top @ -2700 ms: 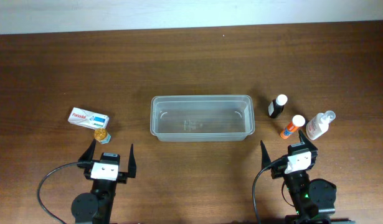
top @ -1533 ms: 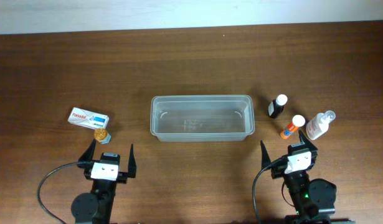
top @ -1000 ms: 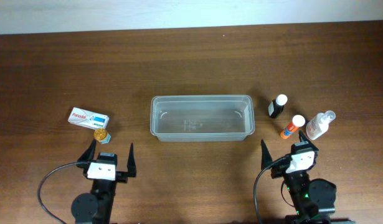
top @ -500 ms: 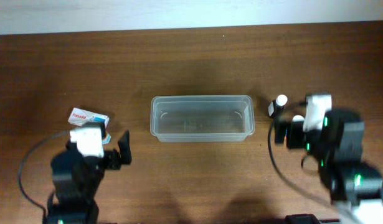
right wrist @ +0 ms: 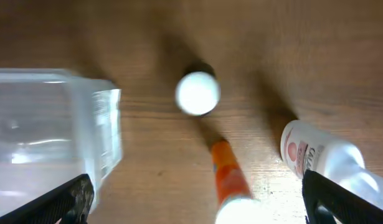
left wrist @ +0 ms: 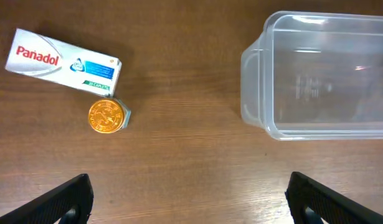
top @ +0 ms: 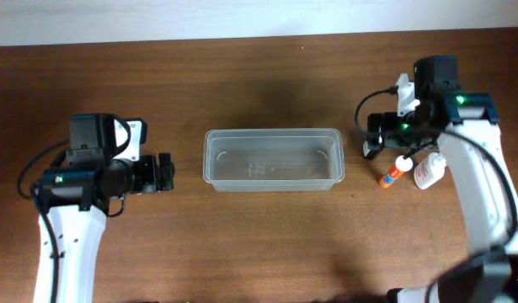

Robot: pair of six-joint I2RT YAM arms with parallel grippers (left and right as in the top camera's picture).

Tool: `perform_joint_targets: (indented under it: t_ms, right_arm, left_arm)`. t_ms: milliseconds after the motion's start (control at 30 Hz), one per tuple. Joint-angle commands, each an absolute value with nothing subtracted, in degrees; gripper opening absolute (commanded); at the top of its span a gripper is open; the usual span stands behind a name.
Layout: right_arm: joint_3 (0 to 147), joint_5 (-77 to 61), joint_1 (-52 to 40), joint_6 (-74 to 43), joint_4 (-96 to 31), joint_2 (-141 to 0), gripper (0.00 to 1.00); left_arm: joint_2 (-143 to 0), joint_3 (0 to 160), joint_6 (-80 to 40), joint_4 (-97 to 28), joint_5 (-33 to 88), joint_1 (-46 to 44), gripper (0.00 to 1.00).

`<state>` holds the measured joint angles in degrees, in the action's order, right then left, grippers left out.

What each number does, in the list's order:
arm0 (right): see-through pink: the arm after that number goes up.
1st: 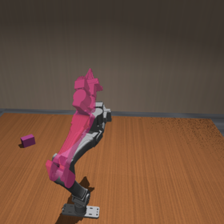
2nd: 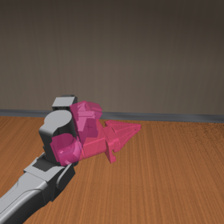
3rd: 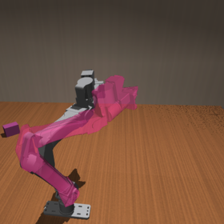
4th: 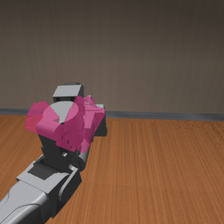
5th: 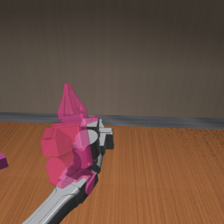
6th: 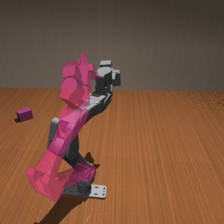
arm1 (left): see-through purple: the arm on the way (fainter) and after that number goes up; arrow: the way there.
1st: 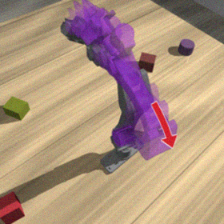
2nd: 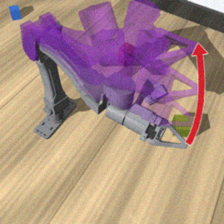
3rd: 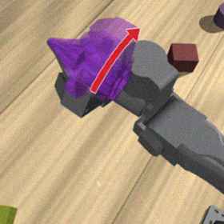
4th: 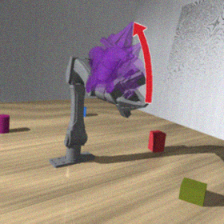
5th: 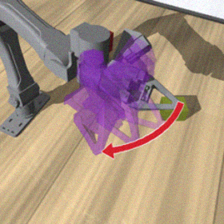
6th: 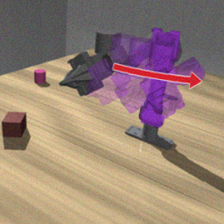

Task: Pack container
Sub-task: 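Reach the right gripper to the dark white-capped bottle and grasp it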

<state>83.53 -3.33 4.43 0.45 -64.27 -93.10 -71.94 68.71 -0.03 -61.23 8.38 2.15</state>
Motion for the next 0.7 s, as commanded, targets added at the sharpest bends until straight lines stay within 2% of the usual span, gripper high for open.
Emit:
perform_joint_targets:
  t_ms: [0, 333, 400, 667]
  right_arm:
    - [84.6, -4.6, 7.3, 2.2, -63.2, -98.4, 0.98]
    - [84.6, -7.8, 7.8, 8.4, -57.3, -105.5, 0.99]
    - [84.6, -7.8, 7.5, 8.4, -56.1, -105.5, 0.9]
    - [84.6, -6.8, 3.5, 9.2, -53.7, -105.6, 0.86]
  left_arm:
    - [-72.3, 69.9, 0.9, -61.1, 8.8, 2.0, 1.0]
    - [-72.3, 69.9, 0.9, -60.9, 8.8, 2.0, 0.99]
    - [-72.3, 69.9, 0.9, -60.9, 8.8, 2.0, 0.99]
    - [-72.3, 69.9, 0.9, -60.9, 8.8, 2.0, 0.99]
